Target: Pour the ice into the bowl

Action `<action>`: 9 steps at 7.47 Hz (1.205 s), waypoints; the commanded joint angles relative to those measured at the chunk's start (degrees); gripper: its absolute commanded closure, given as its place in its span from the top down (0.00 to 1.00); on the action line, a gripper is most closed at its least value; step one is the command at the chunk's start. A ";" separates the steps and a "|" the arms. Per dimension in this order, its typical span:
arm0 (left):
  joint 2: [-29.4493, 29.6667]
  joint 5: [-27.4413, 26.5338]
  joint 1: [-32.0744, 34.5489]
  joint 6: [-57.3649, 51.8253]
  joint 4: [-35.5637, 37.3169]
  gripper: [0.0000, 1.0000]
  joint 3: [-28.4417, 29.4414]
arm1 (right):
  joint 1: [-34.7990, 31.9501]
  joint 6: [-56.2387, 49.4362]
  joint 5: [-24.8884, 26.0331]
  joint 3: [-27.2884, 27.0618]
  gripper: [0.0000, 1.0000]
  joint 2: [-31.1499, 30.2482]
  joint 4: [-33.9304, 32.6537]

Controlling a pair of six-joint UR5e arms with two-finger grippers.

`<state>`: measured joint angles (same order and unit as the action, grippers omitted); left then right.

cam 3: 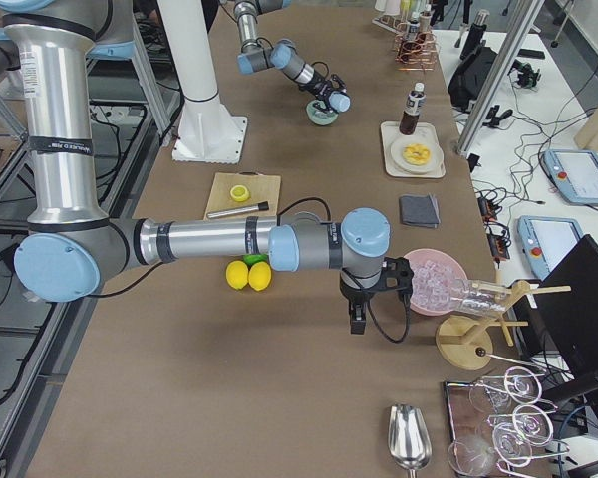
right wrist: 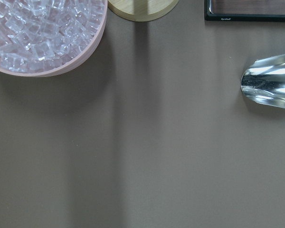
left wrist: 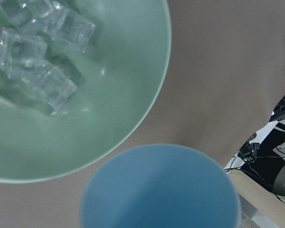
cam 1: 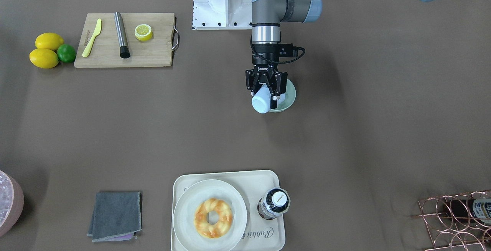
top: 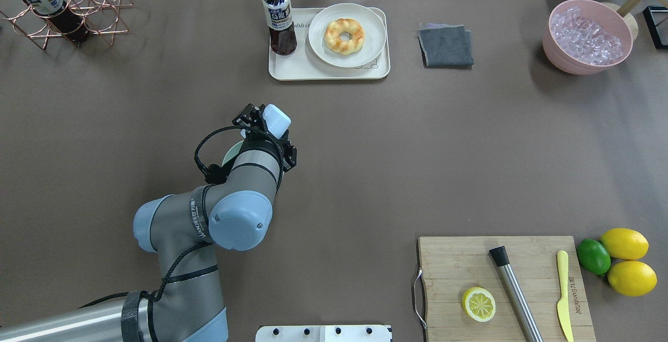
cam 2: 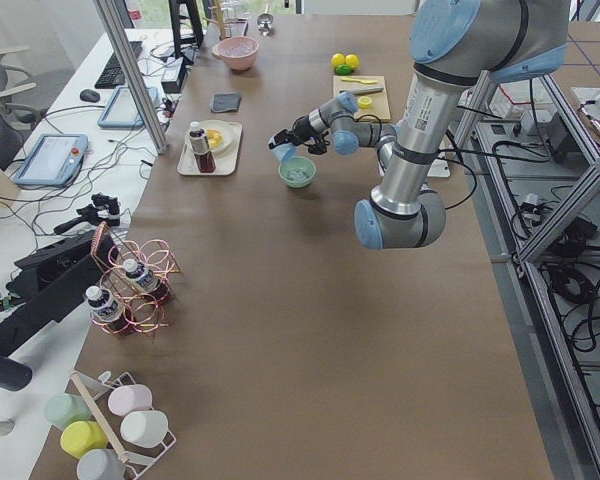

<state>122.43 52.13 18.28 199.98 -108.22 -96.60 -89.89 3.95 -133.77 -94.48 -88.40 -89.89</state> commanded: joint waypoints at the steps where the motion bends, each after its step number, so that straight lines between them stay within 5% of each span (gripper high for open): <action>1: 0.00 9.60 0.69 -10.46 8.59 0.53 -1.30 | 0.07 0.00 0.00 0.00 0.99 0.16 -0.02; 5: 0.53 23.25 9.03 -21.80 25.38 0.51 -6.84 | 0.07 0.27 0.35 -0.44 0.99 0.25 -0.11; 9: -1.75 28.02 14.40 -34.72 37.97 0.49 -6.76 | 1.29 3.77 1.32 -0.97 0.99 4.10 -3.61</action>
<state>121.86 78.49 30.46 170.66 -75.55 -103.64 -89.64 5.85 -132.89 -95.09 -86.54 -91.09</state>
